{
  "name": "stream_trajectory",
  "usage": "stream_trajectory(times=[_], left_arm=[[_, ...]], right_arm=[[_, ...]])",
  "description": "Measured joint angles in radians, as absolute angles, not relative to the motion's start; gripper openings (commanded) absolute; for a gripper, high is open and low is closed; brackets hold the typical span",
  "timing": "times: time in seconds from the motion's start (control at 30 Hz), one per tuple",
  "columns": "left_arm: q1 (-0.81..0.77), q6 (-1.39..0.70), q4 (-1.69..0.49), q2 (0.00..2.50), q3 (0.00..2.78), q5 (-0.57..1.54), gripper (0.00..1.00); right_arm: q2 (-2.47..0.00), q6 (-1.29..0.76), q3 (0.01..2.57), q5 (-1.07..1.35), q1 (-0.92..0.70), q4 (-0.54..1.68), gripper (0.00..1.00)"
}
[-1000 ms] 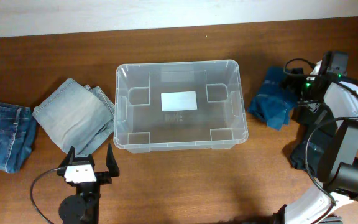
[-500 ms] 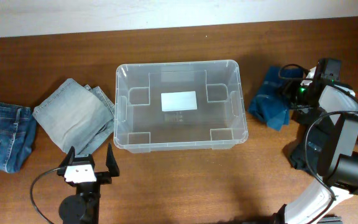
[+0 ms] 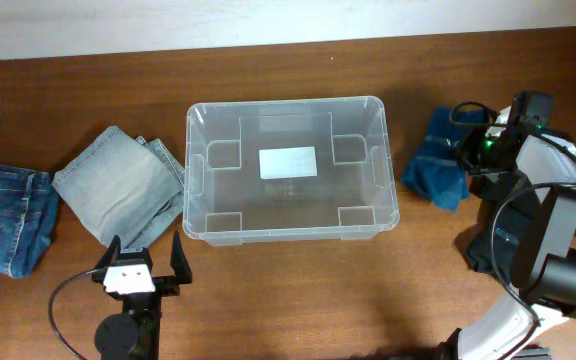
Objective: Pack container
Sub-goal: 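Lift the teal sweater with the right gripper and carry it into the box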
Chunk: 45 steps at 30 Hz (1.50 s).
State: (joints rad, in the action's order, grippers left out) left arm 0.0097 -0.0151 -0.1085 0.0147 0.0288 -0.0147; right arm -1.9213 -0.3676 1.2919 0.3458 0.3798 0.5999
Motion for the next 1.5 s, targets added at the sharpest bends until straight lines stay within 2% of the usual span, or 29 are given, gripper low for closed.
stream_trajectory(times=[0.17, 0.43, 0.53, 0.8, 1.17, 1.33, 1.5], left_arm=[[0.010, -0.015, -0.109, 0.015, 0.029, -0.015, 0.99], [0.010, -0.015, -0.109, 0.015, 0.029, -0.015, 0.99], [0.009, -0.015, -0.109, 0.015, 0.029, -0.015, 0.99], [0.009, -0.015, -0.109, 0.015, 0.029, -0.015, 1.00], [0.010, -0.015, -0.109, 0.015, 0.029, -0.015, 0.99], [0.010, -0.015, -0.109, 0.015, 0.029, -0.015, 0.99], [0.010, -0.015, -0.109, 0.015, 0.029, -0.015, 0.99]], right_arm=[[-1.836, -0.324, 1.307, 0.331, 0.380, 0.690, 0.04], [-1.559, -0.287, 1.348, 0.368, 0.363, 0.764, 0.04], [-1.449, -0.284, 1.352, 0.390, 0.303, 0.787, 0.04], [-1.300, -0.371, 1.353, 0.416, -0.041, 0.747, 0.04], [-1.408, -0.548, 1.354, 0.221, -0.508, 0.591, 0.04], [-1.510, -0.601, 1.354, 0.109, -0.640, 0.537, 0.04], [-1.589, -0.626, 1.354, 0.025, -0.695, 0.519, 0.04]])
